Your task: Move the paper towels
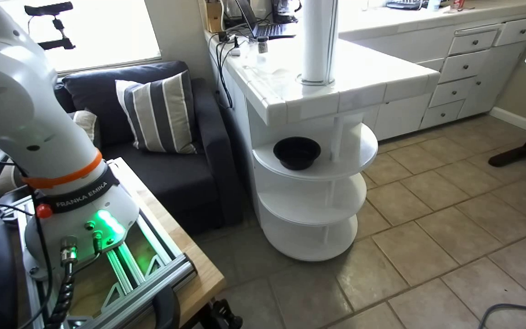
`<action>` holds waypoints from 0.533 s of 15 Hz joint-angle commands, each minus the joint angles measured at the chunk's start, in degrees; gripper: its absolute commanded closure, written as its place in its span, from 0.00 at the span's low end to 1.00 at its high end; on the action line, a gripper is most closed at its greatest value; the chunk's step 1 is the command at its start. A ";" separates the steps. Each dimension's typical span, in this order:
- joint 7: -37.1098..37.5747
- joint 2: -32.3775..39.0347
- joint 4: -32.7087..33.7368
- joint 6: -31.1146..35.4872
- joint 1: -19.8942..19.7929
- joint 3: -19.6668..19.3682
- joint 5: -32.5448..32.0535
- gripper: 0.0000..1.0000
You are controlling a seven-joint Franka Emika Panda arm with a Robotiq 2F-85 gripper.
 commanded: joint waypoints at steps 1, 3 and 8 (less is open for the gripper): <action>11.29 -1.66 -4.50 4.46 1.66 0.38 -7.28 0.00; 15.22 -1.45 -5.03 5.39 2.37 0.41 -9.03 0.00; 17.92 -0.90 -5.11 8.07 4.20 0.58 -10.43 0.00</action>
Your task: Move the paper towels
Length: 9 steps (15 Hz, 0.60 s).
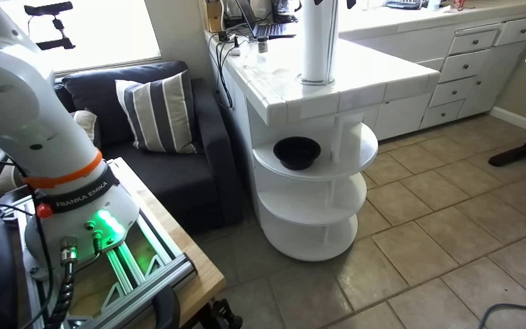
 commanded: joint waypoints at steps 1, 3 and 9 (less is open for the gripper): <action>3.45 -0.45 -1.18 2.67 1.38 0.09 -2.21 0.00; 4.24 0.31 -0.73 3.82 1.88 0.29 -2.53 0.00; 7.08 2.35 -0.53 9.32 2.61 0.82 -3.97 0.00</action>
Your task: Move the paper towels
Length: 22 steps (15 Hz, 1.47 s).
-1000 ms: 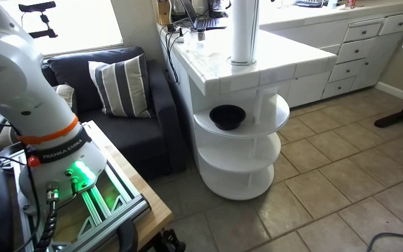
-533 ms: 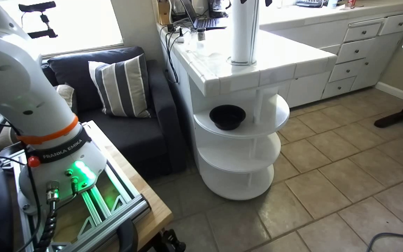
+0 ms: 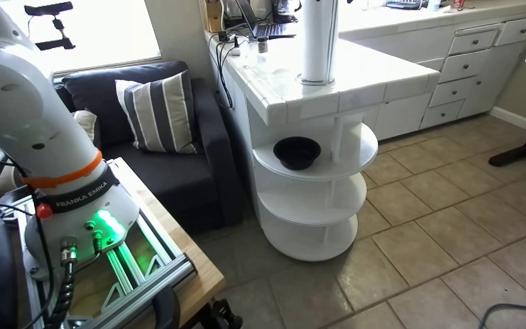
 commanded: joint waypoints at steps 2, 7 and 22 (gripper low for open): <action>3.34 1.82 -0.52 5.32 0.41 0.18 -2.11 0.00; 1.93 3.51 -0.78 9.54 0.91 0.10 -0.30 0.04; -0.15 6.72 -0.82 15.20 2.23 0.56 2.26 0.54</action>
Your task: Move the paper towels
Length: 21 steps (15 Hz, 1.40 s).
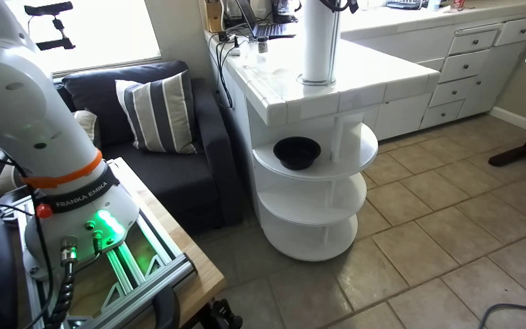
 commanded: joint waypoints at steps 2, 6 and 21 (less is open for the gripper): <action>-1.56 0.86 -0.76 2.51 0.59 0.25 2.35 0.50; -2.68 1.28 -0.75 3.84 0.88 0.39 3.04 0.50; -6.50 1.10 1.02 4.17 1.13 0.31 8.30 0.98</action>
